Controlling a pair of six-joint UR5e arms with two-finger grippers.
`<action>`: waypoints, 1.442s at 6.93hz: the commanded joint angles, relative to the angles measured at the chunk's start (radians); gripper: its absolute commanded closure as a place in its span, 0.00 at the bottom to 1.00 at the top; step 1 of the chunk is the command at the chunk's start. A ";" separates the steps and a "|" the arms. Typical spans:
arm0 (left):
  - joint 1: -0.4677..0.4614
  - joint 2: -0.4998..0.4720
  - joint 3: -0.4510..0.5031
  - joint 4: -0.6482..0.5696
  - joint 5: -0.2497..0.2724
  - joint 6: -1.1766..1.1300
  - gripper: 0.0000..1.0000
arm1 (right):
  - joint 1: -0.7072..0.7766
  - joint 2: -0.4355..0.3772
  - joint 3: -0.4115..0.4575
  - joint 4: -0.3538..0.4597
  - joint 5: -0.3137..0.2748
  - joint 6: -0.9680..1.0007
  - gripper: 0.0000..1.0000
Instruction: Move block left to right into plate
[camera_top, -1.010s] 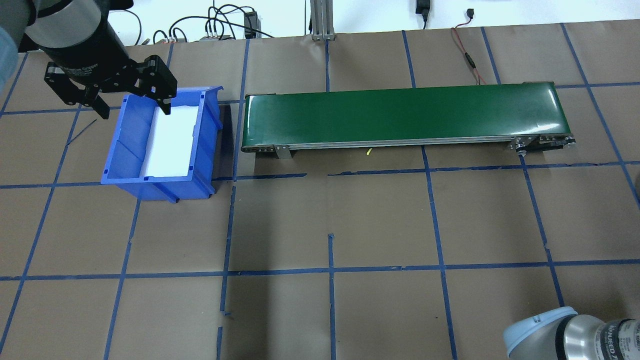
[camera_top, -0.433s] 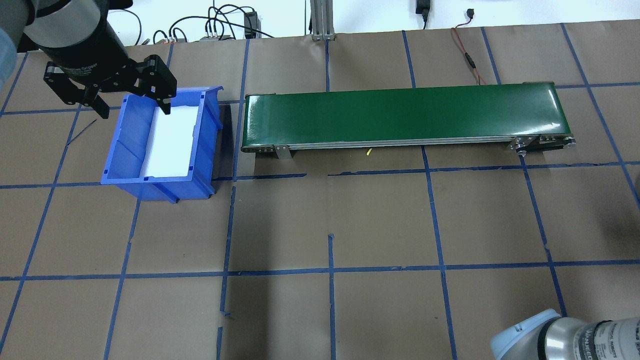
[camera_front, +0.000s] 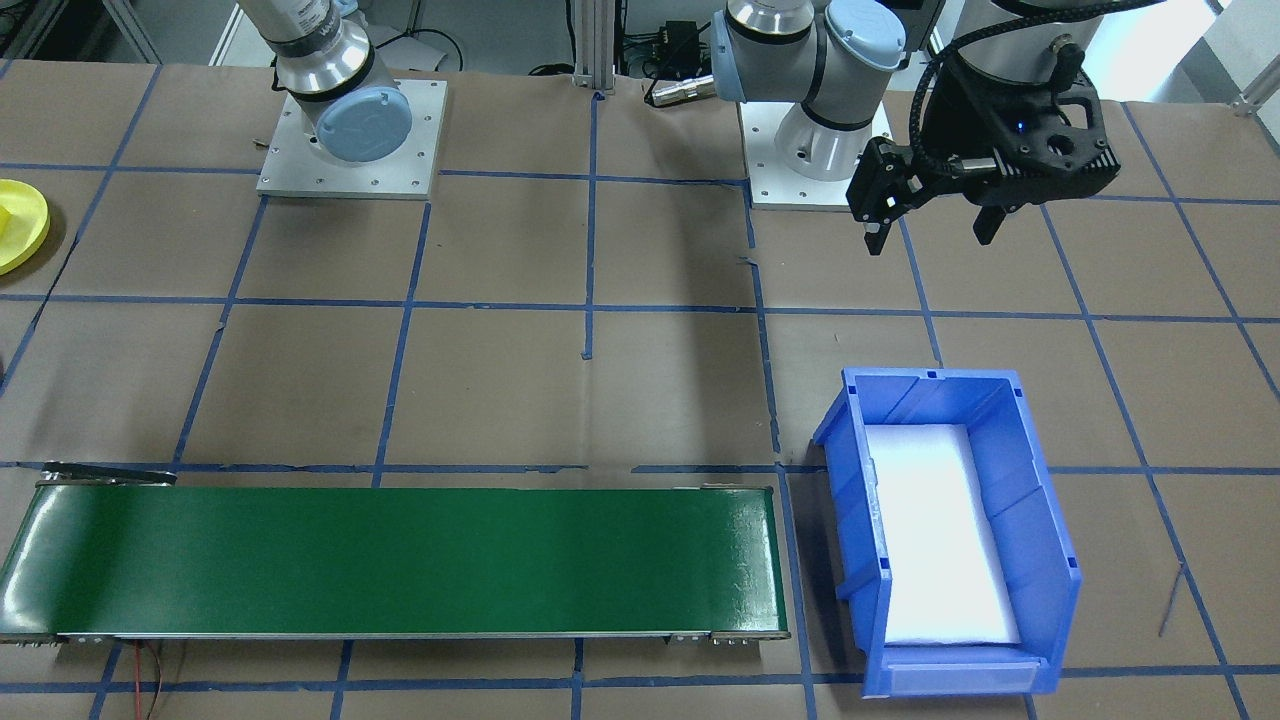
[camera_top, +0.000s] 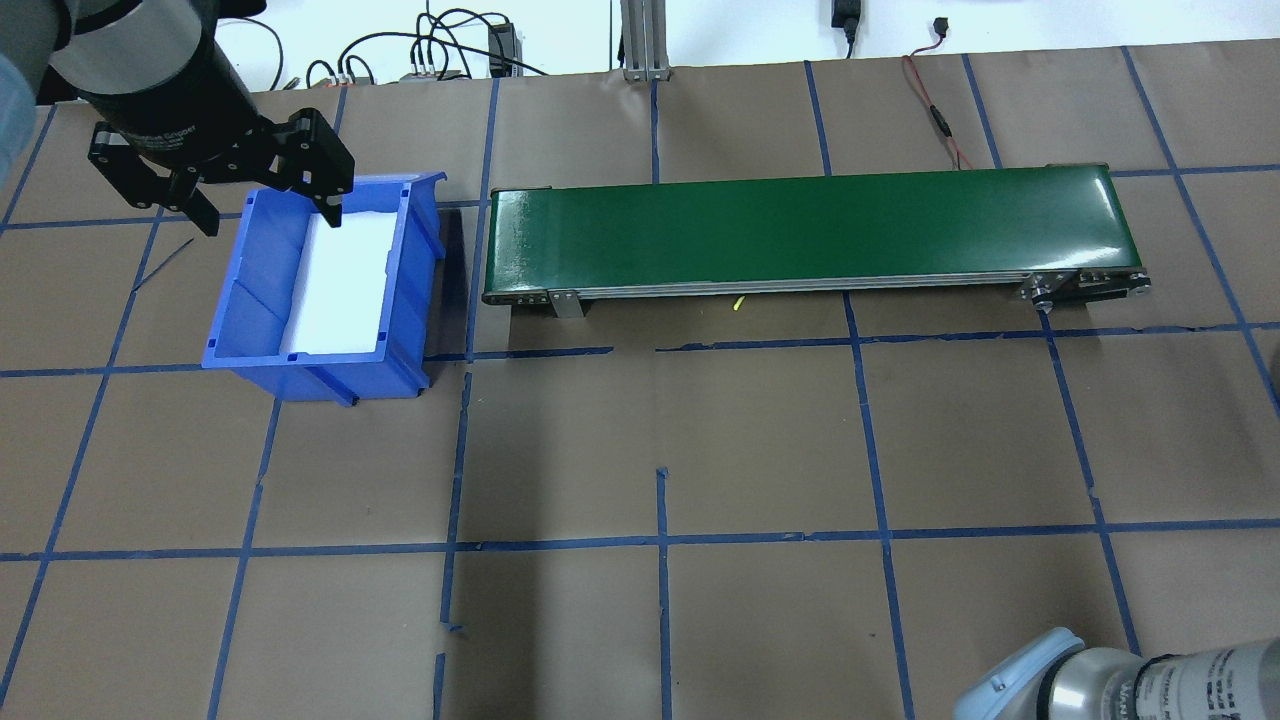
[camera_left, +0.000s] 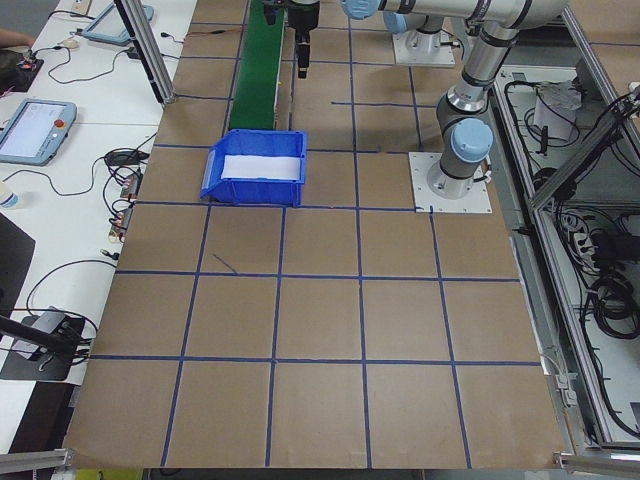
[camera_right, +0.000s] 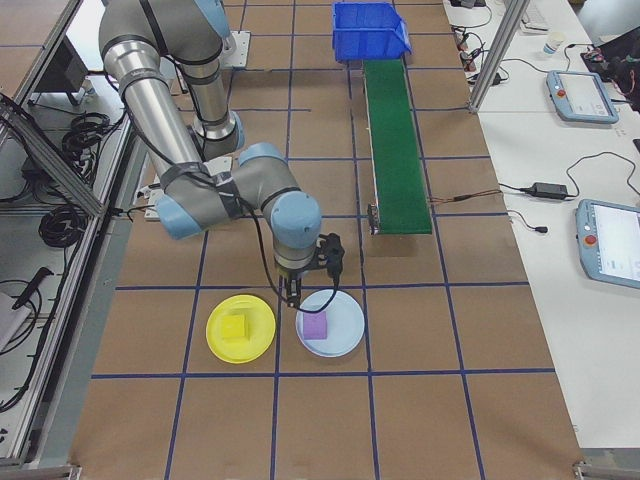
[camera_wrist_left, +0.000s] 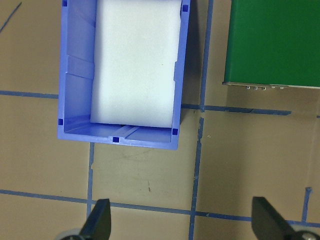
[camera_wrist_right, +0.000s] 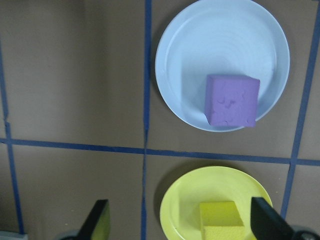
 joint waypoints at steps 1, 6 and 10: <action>0.000 -0.001 0.001 0.002 0.001 0.000 0.00 | 0.204 -0.101 -0.016 0.123 0.003 0.268 0.00; 0.000 0.001 -0.002 0.005 0.001 0.000 0.00 | 0.871 -0.195 -0.060 0.151 0.029 0.882 0.00; 0.000 0.001 -0.002 0.005 0.001 0.000 0.00 | 1.084 -0.180 -0.071 0.104 0.070 1.246 0.00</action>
